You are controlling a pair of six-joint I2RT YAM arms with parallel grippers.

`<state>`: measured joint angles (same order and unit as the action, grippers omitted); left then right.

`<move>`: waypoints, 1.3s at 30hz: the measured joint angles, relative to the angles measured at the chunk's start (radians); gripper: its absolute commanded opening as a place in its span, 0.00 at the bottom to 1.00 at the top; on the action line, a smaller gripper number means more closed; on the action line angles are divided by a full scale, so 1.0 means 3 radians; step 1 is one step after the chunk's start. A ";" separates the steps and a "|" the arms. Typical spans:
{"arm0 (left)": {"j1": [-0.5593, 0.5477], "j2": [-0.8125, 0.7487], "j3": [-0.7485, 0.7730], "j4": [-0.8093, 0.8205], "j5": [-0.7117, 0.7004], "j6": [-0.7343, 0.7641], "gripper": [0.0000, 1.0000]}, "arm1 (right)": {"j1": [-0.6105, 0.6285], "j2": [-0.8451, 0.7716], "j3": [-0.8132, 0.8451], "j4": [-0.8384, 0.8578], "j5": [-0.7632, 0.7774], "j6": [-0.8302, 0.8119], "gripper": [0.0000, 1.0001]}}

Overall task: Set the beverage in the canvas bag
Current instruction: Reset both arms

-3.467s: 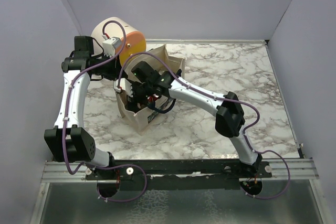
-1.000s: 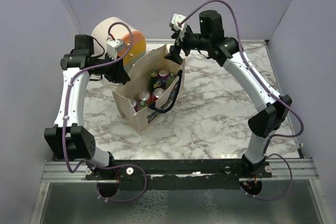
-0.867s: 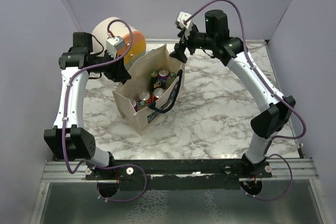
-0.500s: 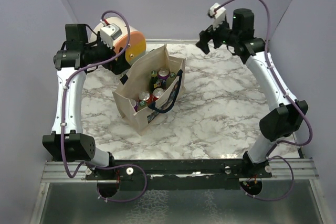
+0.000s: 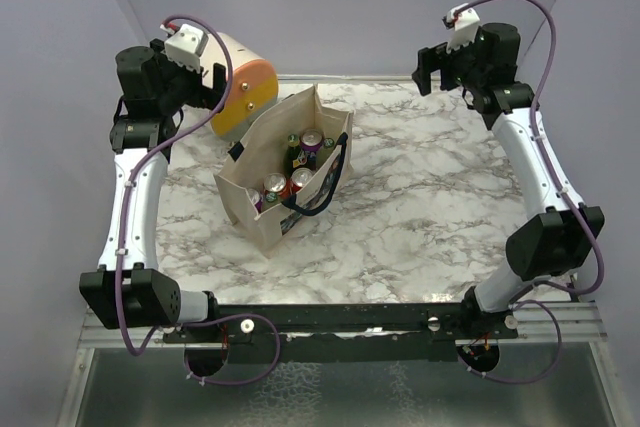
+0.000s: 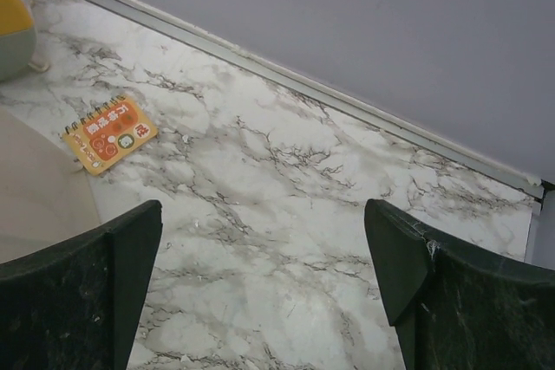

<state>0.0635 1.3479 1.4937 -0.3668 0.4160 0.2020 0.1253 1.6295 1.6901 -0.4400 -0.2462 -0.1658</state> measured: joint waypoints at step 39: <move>0.0280 -0.0935 -0.0871 0.0738 -0.0790 -0.0422 0.99 | -0.0001 -0.1134 -0.0425 -0.0070 0.0657 0.0272 1.00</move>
<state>0.1474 1.0676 1.2324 -0.1455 0.1791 0.0753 0.1249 1.2892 1.5627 -0.4610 -0.0490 -0.0841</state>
